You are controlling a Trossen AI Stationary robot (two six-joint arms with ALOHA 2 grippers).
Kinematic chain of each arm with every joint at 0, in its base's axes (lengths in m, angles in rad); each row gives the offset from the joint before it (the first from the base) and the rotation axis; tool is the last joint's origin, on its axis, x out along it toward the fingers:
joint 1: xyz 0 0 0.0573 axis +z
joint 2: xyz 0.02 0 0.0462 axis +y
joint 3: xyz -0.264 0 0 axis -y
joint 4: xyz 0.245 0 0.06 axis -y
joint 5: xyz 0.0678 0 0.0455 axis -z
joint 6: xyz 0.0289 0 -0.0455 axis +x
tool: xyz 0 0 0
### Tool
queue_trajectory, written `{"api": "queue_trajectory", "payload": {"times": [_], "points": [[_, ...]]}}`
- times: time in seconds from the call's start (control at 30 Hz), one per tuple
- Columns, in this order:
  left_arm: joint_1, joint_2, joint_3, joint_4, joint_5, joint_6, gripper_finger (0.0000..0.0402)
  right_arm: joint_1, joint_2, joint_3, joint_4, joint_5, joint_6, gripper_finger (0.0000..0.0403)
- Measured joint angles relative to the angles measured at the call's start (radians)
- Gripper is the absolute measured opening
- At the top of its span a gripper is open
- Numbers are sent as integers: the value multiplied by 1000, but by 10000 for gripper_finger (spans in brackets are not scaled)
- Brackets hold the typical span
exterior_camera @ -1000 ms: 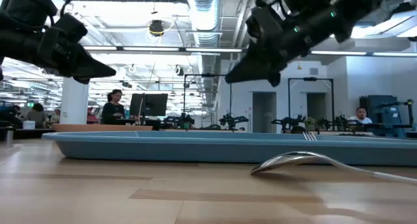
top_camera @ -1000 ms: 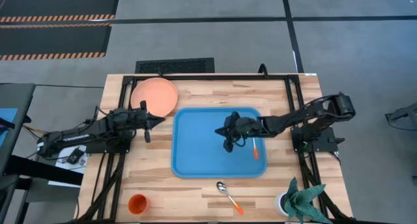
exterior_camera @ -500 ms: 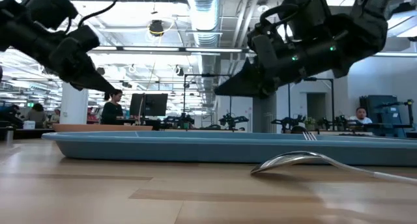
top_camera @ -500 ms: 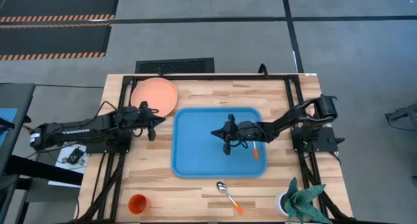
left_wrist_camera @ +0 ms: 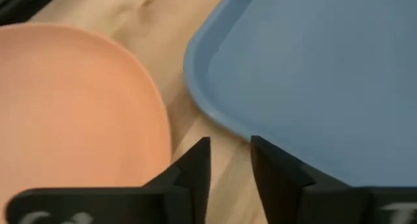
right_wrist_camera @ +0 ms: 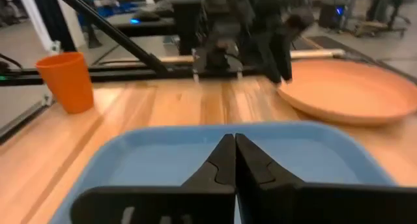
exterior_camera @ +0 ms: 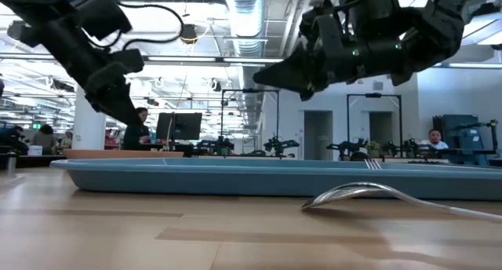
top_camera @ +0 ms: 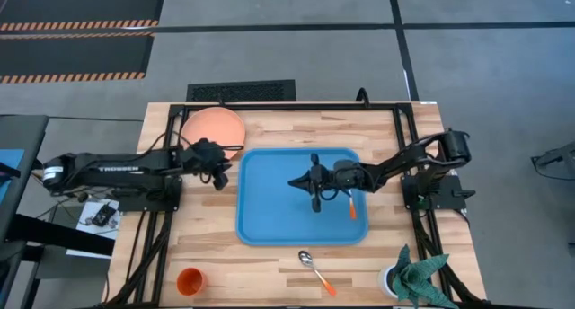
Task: Pick and place plate/cup/fork/spoon on tray
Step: Put the light orange plate on the blue serving tray to the left of the orange fork
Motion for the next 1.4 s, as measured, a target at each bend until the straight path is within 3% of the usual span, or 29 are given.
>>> {"api": "queue_trajectory", "payload": {"times": [0.13, 0.33, 0.5, 0.7, 0.9, 1.13, 1.4], "points": [[2, 110, 50, -51, -93, -5, 132, 5, -29, 0, -62, -22, -7, 12], [21, 242, 102, -64, -124, 31, 161, 30, -37, 0, -97, -23, -19, 12], [54, 313, 113, -68, -184, 43, 160, 57, -37, 0, -121, -24, -28, 12], [104, 380, 114, -80, -159, 52, 150, 74, -37, 0, -128, -23, -33, 12], [121, 437, 114, -77, -144, 100, 116, 74, -37, 0, -131, -23, -33, 12], [121, 420, 117, -90, -169, 180, 13, 71, -37, 0, -131, -22, -33, 12], [59, 339, 245, -307, -209, 160, 3, 64, -37, 0, -129, -22, -33, 12]]}}
